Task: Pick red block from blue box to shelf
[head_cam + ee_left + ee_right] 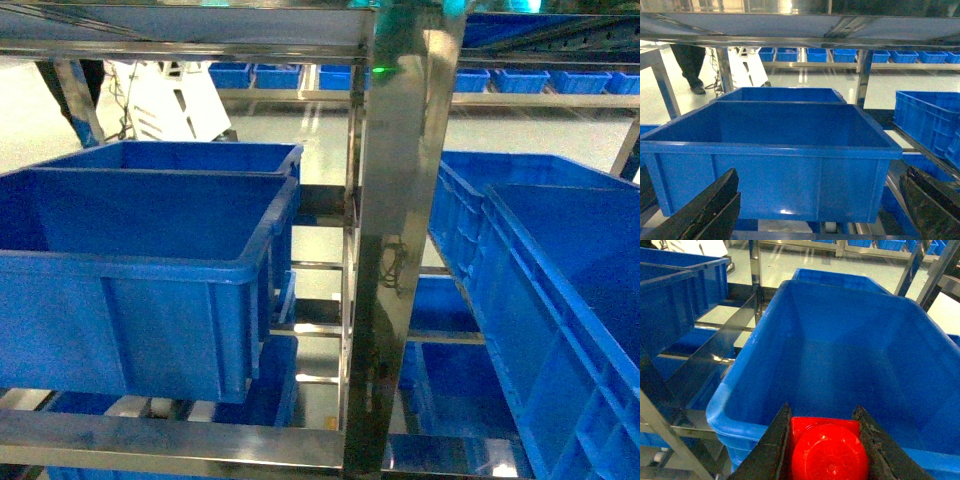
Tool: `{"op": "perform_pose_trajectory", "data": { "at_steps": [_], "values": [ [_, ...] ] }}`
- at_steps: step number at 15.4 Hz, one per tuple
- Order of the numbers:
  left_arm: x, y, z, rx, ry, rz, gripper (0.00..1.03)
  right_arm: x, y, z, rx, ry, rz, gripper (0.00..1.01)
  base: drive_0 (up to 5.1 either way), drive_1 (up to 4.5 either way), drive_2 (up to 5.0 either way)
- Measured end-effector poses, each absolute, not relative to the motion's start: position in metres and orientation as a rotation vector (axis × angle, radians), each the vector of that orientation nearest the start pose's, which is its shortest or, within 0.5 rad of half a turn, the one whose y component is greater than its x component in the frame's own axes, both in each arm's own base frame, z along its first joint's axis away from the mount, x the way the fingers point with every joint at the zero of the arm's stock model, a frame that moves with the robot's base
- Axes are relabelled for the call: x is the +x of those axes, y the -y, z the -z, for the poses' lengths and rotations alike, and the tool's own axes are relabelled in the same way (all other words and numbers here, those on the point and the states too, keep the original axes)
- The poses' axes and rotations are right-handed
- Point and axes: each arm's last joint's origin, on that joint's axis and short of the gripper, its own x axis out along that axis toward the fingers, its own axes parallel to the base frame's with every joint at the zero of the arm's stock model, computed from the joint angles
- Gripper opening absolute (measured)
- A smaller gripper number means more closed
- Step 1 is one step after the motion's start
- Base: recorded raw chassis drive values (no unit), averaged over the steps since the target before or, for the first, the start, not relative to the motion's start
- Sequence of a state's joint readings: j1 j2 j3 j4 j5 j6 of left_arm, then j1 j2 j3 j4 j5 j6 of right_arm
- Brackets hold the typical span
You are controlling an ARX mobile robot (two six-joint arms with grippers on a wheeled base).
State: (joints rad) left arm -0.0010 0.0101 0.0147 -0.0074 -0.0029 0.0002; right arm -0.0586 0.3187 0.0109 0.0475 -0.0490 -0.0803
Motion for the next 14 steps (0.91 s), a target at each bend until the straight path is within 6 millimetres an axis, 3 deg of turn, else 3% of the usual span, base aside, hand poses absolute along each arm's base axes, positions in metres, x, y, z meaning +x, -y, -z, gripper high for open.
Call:
{"op": "perform_pose_trajectory", "data": {
  "at_steps": [9,12,14],
  "values": [
    [0.0974,0.0000,-0.1672,0.000,-0.001,0.000,0.98,0.1142,0.0054,-0.1442,-0.066,-0.261,0.002,0.28,0.6,-0.67,0.1],
    [0.0974,0.0000,-0.1673,0.000,0.000,-0.002,0.98,0.1142,0.0053,-0.1442,-0.066,-0.261,-0.001,0.28,4.2,-4.01,-0.4],
    [0.0974,0.0001,-0.1679,0.000,0.006,0.003,0.98,0.1142,0.0054,-0.1441,-0.066,-0.262,0.003,0.28,0.0,0.00,0.0]
  ]
}}
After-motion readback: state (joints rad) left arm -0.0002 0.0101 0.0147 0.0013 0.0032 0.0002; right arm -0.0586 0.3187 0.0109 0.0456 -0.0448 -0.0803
